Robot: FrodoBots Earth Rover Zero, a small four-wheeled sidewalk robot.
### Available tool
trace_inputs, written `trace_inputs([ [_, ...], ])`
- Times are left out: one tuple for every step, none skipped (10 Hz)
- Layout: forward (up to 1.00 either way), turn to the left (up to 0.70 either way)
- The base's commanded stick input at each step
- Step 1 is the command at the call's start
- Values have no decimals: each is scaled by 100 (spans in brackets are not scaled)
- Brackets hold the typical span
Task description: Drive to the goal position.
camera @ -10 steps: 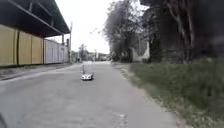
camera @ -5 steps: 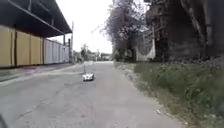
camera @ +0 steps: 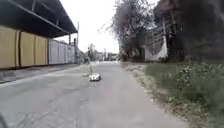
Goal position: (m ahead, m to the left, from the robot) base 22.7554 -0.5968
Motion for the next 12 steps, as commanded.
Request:
trace_inputs([
  [100, 0],
  [100, 0],
  [100, -2],
  [100, -37],
  [100, -11],
  [100, -1],
  [100, 0],
  [100, 0],
  [100, 0],
  [100, 0],
  [100, 0],
  [100, 0],
])
